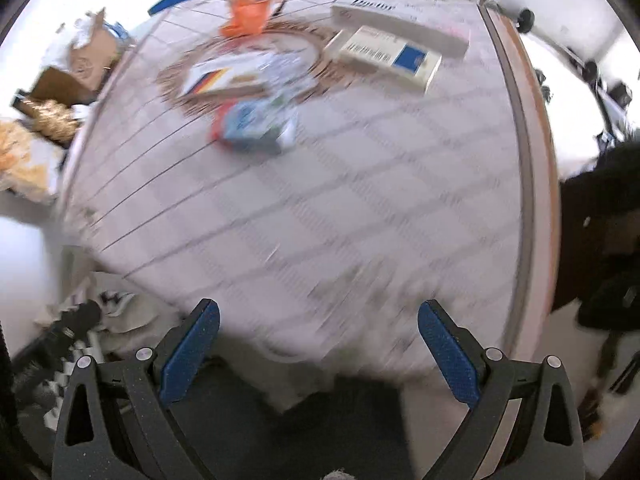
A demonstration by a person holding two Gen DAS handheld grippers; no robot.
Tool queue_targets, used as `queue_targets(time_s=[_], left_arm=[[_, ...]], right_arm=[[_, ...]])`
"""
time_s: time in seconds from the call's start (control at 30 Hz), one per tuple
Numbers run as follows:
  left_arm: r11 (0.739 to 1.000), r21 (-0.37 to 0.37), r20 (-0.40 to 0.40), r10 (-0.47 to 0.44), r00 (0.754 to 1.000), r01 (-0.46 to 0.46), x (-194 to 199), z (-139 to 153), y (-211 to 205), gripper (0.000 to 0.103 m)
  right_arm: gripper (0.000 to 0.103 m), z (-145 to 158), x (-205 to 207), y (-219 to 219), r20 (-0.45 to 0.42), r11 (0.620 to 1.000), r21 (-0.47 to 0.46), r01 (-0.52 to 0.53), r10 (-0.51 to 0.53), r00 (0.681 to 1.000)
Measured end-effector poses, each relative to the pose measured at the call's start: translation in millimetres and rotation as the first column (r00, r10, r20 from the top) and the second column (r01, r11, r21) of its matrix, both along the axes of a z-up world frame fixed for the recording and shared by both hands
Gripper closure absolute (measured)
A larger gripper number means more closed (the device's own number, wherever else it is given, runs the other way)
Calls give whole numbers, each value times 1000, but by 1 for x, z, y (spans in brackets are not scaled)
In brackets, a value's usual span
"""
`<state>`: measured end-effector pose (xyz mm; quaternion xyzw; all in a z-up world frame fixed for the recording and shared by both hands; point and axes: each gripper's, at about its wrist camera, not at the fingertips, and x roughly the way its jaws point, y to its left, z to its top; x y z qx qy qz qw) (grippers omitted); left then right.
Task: Collect trash
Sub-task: 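Grasp the red-white milk carton with left tool while right tool grasps the white medicine box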
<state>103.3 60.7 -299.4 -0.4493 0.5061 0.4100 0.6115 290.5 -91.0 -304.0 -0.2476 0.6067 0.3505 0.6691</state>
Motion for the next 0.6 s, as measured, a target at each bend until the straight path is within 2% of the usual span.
queue_targets(time_s=[0.1, 0.13, 0.23, 0.27, 0.3, 0.43, 0.47, 0.5, 0.53, 0.57, 0.6], left_arm=[[991, -97, 36, 91, 995, -87, 41, -25, 31, 9], [983, -135, 51, 135, 990, -127, 56, -34, 41, 9], [947, -228, 72, 250, 965, -228, 88, -61, 67, 11], [932, -257, 74, 282, 956, -255, 98, -69, 74, 17], [919, -282, 71, 305, 950, -274, 105, -76, 80, 18], [867, -354, 43, 388, 920, -349, 127, -103, 98, 19], [857, -371, 43, 401, 915, -358, 131, -108, 100, 29], [852, -381, 30, 398, 917, -358, 134, -112, 100, 41], [854, -386, 32, 390, 920, -348, 136, -113, 100, 41], [870, -370, 34, 363, 931, -326, 139, -110, 99, 41], [900, -337, 38, 306, 951, -276, 144, -104, 97, 42]], right_arm=[[2, -20, 69, 43, 23, 996, -69, -61, 63, 998], [2, -27, 80, 55, 30, 993, -90, -81, 84, 996], [2, -51, 132, 104, 72, 971, -164, -171, 185, 980], [2, -58, 144, 116, 83, 964, -184, -194, 212, 974], [2, -65, 156, 129, 91, 955, -201, -217, 238, 967], [2, -94, 190, 170, 66, 919, -262, -294, 321, 945], [2, -100, 195, 177, 54, 912, -265, -312, 337, 940], [2, -103, 199, 181, 48, 909, -265, -322, 346, 937], [2, -108, 203, 187, 32, 905, -255, -341, 360, 932], [2, -111, 205, 190, 24, 902, -252, -351, 368, 929], [2, -114, 206, 192, 17, 900, -249, -358, 373, 928]])
